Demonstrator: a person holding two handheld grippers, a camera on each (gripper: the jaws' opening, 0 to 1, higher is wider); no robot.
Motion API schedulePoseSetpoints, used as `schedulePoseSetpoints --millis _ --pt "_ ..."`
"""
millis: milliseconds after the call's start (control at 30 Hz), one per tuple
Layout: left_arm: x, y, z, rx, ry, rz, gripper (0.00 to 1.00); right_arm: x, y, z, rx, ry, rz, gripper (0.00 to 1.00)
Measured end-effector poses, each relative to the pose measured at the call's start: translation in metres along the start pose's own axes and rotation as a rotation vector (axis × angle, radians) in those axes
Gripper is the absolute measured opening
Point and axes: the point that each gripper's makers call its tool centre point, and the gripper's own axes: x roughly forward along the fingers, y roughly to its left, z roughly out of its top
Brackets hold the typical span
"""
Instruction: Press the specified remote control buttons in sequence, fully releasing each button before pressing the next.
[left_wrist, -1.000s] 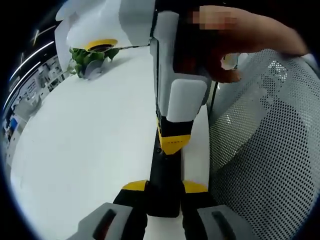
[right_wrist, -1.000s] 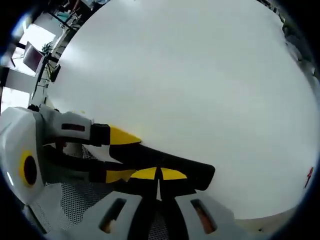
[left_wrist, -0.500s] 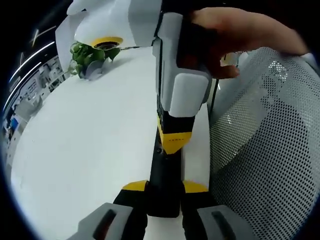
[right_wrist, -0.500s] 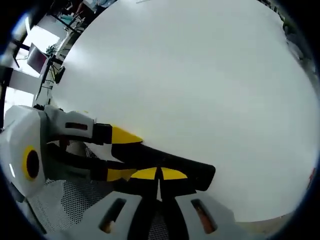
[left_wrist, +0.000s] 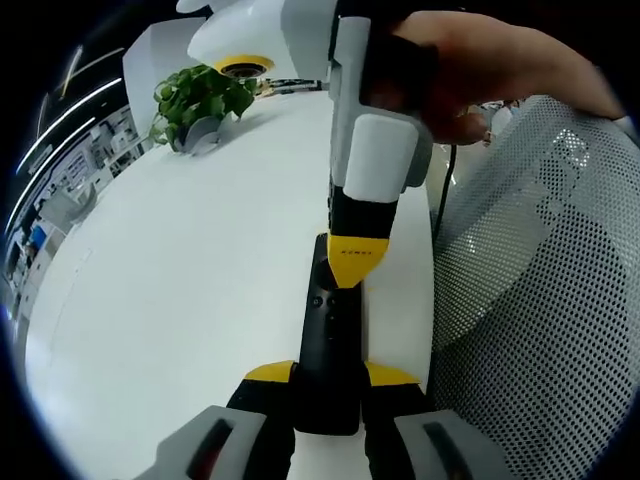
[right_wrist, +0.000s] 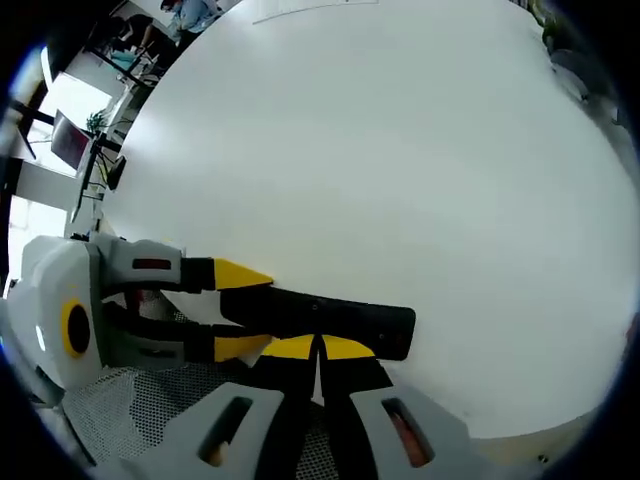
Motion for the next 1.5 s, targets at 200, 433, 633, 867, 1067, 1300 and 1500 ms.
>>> schedulePoseSetpoints --millis 200,433,633,867,1067,1300,1500 --pt "-0.001 0.008 -0.003 -0.061 0.018 0.021 0.24 0.003 0.001 0.008 -0.083 -0.045 -0.018 0.0" --pt "-0.001 0.006 -0.004 -0.126 0.027 0.013 0.24 0.008 0.004 0.013 -0.135 -0.062 -0.033 0.0" --pt "-0.001 0.005 -0.004 -0.119 0.027 0.016 0.24 0.012 0.006 0.011 -0.148 -0.044 -0.031 0.0" --pt "-0.001 0.005 -0.004 -0.108 0.023 0.015 0.24 0.013 0.006 0.011 -0.153 -0.035 -0.029 0.0" --pt "-0.001 0.005 -0.004 -0.102 0.022 0.01 0.24 0.015 0.007 0.01 -0.178 -0.033 -0.049 0.0" --pt "0.0 0.005 -0.004 -0.095 0.019 0.003 0.24 0.014 0.007 0.008 -0.25 -0.056 -0.06 0.0" --pt "0.0 0.005 -0.004 -0.089 0.015 -0.001 0.24 0.014 0.008 0.009 -0.299 -0.058 -0.067 0.0"
